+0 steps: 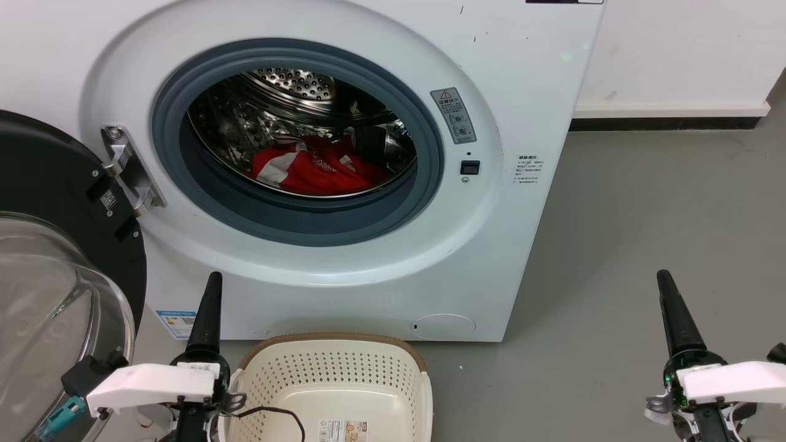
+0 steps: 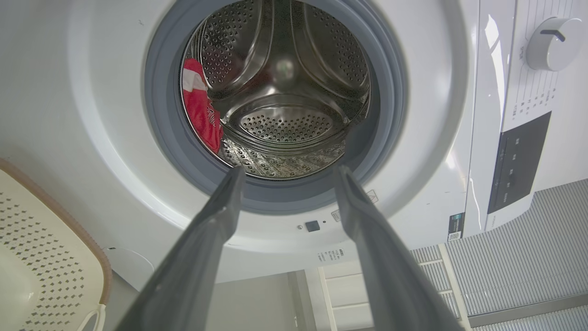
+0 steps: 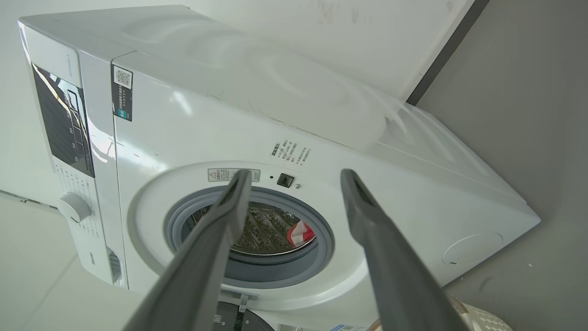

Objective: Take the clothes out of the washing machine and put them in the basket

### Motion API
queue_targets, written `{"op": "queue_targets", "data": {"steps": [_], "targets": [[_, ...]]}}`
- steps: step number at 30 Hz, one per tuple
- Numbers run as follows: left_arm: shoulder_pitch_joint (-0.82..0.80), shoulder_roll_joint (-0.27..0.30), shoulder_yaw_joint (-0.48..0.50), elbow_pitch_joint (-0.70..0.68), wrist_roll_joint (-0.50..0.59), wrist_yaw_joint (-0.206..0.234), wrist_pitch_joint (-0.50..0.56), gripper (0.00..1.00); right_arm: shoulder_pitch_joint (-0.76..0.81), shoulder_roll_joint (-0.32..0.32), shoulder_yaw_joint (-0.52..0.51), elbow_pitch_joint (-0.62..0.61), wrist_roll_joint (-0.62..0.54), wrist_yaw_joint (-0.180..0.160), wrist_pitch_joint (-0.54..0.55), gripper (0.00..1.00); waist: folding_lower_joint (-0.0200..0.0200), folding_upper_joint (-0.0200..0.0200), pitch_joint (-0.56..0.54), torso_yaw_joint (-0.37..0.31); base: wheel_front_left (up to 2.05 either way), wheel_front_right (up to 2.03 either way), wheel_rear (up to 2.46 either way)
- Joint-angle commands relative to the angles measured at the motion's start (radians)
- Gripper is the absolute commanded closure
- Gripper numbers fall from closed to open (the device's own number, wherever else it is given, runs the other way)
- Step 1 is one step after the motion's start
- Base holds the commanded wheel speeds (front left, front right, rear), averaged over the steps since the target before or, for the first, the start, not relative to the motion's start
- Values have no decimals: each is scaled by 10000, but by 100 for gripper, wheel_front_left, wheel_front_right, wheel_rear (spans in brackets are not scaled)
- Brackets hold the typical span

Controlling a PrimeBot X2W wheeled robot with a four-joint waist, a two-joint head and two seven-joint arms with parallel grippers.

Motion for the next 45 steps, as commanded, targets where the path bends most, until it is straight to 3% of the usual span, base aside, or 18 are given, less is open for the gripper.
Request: {"op": "queue_targets", "data": {"steps": [1, 14, 27, 45], "targets": [[-239, 28, -28, -235, 500, -2, -103, 0, -48, -31, 52, -264, -525, 2, -101, 0, 0, 0, -2, 1, 0, 0, 0], [-108, 32, -268, -486, 3347, 164, -594, 0, 270, -33, 319, -644, -3911, 1, -458, 0, 0, 0, -11, 15, 0, 0, 0], [-118, 169, -585, -410, 6111, 294, -1022, 0, 527, -21, 413, -980, -6031, 1, -525, 0, 0, 0, -19, 27, 0, 0, 0], [-370, 488, -1136, -177, 8494, 795, -1515, 0, 761, -19, 438, -1228, -8554, 1, -764, 0, 0, 0, -27, 29, 0, 0, 0]]}}
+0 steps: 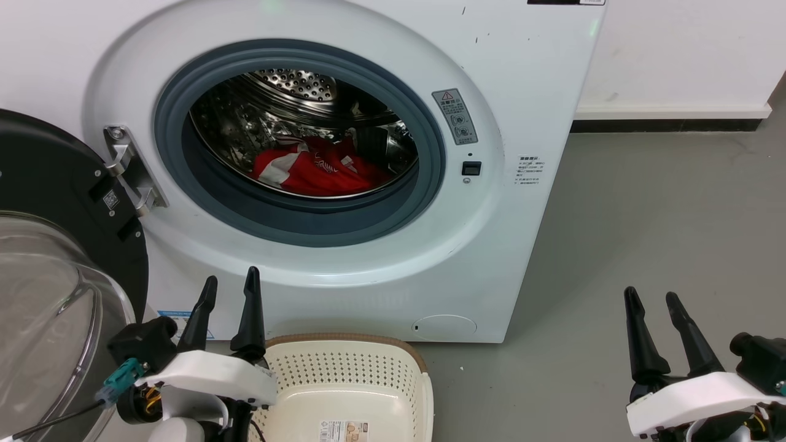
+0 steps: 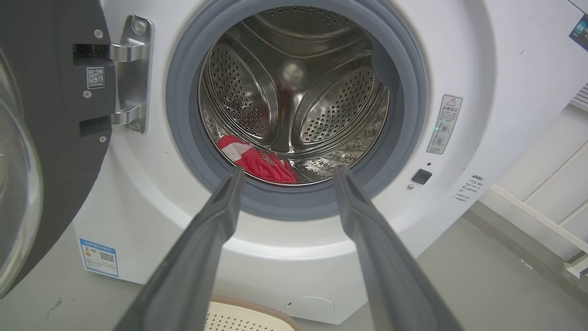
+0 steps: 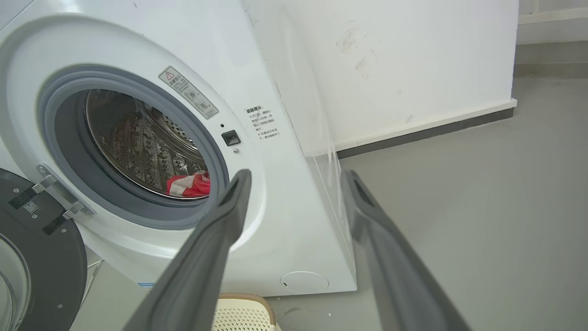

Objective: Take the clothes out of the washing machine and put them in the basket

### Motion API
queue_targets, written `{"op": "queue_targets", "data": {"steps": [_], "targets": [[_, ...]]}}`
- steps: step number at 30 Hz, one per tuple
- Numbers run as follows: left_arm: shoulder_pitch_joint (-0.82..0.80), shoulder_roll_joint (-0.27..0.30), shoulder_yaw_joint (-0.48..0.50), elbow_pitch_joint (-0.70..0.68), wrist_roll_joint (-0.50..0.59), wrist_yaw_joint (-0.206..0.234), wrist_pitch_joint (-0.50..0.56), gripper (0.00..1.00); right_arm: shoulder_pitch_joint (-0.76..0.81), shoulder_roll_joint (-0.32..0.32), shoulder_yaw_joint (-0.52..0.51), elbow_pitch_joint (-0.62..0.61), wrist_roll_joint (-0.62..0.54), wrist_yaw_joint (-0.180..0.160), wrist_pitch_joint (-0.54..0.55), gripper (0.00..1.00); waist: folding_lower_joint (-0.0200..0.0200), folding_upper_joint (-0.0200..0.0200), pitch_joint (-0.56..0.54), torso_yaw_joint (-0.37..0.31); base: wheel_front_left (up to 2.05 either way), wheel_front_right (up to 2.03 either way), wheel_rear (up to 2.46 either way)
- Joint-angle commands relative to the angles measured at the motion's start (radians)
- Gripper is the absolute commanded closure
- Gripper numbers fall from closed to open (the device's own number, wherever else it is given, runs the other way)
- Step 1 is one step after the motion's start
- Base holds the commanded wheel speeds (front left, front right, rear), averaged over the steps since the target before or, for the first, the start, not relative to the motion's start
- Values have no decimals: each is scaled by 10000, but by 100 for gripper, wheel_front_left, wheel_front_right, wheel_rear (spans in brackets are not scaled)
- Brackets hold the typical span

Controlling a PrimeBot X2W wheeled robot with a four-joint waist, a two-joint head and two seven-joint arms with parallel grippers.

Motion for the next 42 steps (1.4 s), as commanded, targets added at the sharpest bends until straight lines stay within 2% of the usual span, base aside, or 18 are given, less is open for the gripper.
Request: {"op": "queue_targets", "data": {"steps": [1, 12, 24, 42], "targets": [[-207, 90, -50, -76, 226, 42, -78, 0, 43, -19, -11, -148, -221, 1, -73, 0, 0, 0, -4, -2, 0, 0, 0], [-257, 243, -325, 142, 1424, 341, -403, 0, 209, -19, -74, -378, -1719, 0, -202, 0, 0, 0, -27, -8, 0, 0, 0], [-250, 259, -434, 279, 2296, 517, -671, 0, 317, -18, -62, -534, -2785, 0, -347, 0, 0, 0, -38, 20, 0, 0, 0], [-215, 205, -396, 498, 3456, 569, -1042, 0, 483, -14, -65, -657, -4149, -1, -599, 0, 0, 0, -79, 68, 0, 0, 0]]}}
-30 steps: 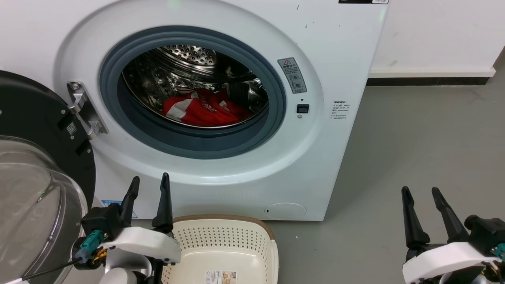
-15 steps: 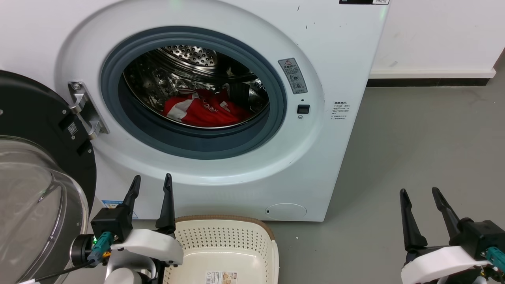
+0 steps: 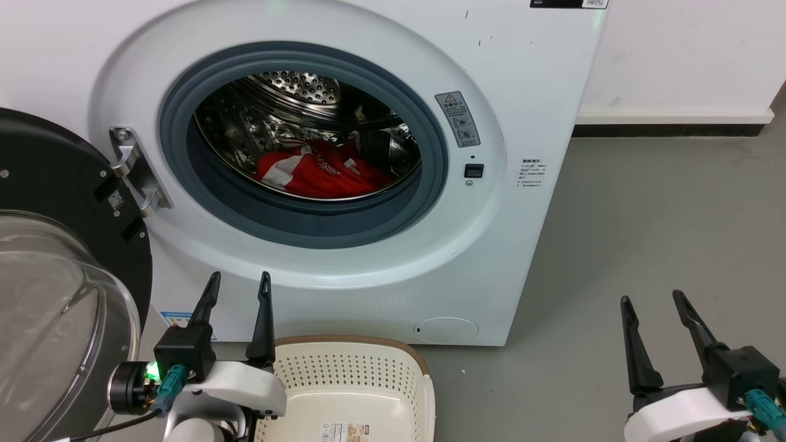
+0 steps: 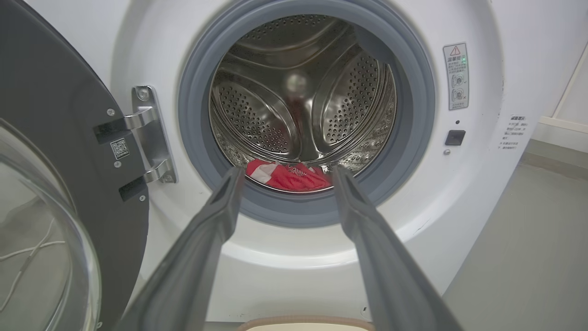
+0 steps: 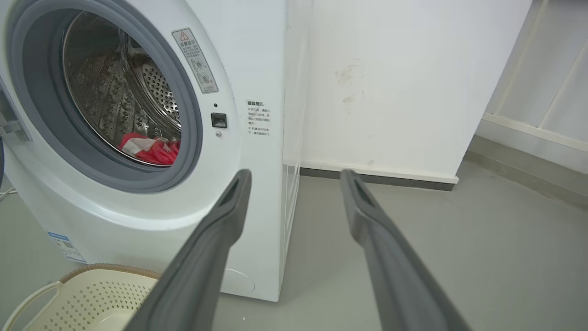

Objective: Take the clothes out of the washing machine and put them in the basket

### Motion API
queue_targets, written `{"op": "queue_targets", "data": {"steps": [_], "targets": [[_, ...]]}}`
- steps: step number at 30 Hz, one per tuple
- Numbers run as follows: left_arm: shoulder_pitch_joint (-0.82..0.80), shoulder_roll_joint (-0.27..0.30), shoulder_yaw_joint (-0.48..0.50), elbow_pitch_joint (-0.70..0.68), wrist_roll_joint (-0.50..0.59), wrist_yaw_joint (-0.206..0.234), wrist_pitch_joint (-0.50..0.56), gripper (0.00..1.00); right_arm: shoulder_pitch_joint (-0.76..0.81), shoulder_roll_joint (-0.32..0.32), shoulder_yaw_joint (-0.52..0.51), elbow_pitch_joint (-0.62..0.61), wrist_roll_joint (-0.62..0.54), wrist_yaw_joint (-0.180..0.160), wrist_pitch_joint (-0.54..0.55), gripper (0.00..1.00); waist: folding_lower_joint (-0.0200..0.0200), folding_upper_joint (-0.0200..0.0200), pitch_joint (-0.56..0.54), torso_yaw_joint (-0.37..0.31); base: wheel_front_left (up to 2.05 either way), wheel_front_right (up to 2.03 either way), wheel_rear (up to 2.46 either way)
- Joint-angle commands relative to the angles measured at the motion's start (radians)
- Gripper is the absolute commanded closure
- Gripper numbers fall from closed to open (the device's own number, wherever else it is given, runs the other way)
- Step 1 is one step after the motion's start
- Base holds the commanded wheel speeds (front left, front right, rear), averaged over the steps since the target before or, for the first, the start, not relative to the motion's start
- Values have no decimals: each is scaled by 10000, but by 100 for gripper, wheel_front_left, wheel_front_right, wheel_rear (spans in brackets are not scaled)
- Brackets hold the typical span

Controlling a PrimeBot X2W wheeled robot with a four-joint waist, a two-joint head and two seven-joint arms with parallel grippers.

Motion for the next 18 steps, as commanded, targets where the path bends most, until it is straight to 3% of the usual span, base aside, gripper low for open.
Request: {"op": "queue_targets", "data": {"steps": [1, 18], "targets": [[-114, -8, 11, 6, 200, 7, -82, 0, 90, -10, -7, -84, -210, -3, -58, 0, 0, 0, 9, 7, 0, 0, 0], [-96, -109, 163, 283, 630, -93, -255, 0, 117, -8, -16, -65, -562, -5, -249, 0, 0, 0, 21, -18, 0, 0, 0]]}}
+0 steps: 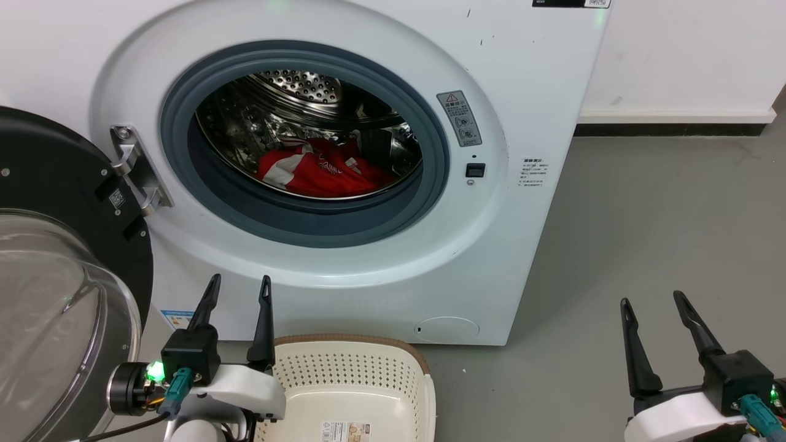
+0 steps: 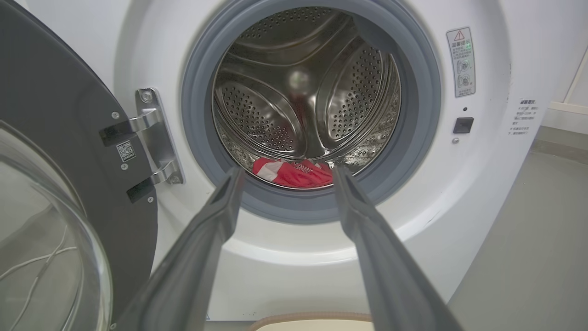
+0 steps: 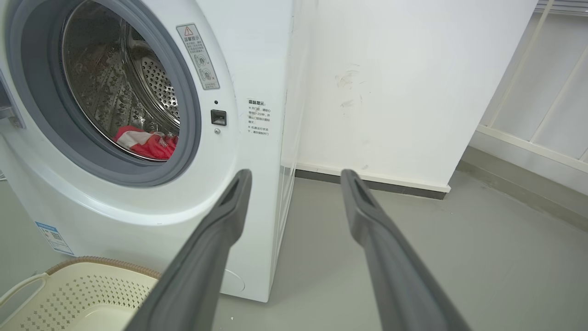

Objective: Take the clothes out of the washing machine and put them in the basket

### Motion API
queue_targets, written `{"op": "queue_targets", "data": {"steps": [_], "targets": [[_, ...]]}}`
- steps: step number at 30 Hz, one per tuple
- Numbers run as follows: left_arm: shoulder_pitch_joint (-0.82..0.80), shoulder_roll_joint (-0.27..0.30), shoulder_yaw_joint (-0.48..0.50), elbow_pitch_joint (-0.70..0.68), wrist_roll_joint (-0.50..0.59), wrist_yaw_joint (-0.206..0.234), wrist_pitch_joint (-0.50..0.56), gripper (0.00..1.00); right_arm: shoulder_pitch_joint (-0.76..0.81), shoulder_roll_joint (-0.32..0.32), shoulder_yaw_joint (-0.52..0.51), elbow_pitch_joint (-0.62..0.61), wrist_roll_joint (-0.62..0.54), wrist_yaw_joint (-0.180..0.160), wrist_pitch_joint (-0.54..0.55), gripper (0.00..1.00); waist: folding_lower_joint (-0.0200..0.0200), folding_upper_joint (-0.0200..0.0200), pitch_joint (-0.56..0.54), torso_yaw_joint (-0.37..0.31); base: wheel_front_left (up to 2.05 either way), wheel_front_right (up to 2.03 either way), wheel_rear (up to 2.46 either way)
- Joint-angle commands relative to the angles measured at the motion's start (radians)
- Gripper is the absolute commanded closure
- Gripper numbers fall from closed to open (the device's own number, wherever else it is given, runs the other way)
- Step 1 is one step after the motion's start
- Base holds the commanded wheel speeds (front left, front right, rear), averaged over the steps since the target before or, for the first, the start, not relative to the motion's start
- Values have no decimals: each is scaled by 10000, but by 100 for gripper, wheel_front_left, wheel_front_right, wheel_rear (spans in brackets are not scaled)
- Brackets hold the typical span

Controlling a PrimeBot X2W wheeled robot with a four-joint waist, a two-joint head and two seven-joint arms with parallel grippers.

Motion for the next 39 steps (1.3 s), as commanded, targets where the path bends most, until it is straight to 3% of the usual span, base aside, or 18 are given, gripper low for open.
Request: {"op": "queue_targets", "data": {"steps": [1, 14, 23, 30, 39], "targets": [[-58, -19, 27, 18, -34, -25, -48, 0, 20, -6, 13, 28, 35, -7, -47, 0, 0, 0, -5, -21, 0, 0, 0], [-41, -28, 267, 180, -47, 55, -39, 0, -113, -6, 100, 135, 100, -7, -72, 0, 0, 0, 8, -264, 0, 0, 0], [-1466, 179, 483, 1154, -250, 88, 171, 0, -510, -5, 335, -161, 118, -7, -6, 0, 0, 0, 938, -1114, 0, 0, 0], [-3553, 834, 850, 2104, -501, -15, 820, 0, -1143, 0, 606, -406, 205, -7, -188, 0, 0, 0, 2359, -1995, 0, 0, 0], [-5852, 2163, 1190, 2958, -510, -138, 1960, 0, -2122, 3, 1047, -342, 691, -8, -807, 0, 0, 0, 4131, -3325, 0, 0, 0]]}}
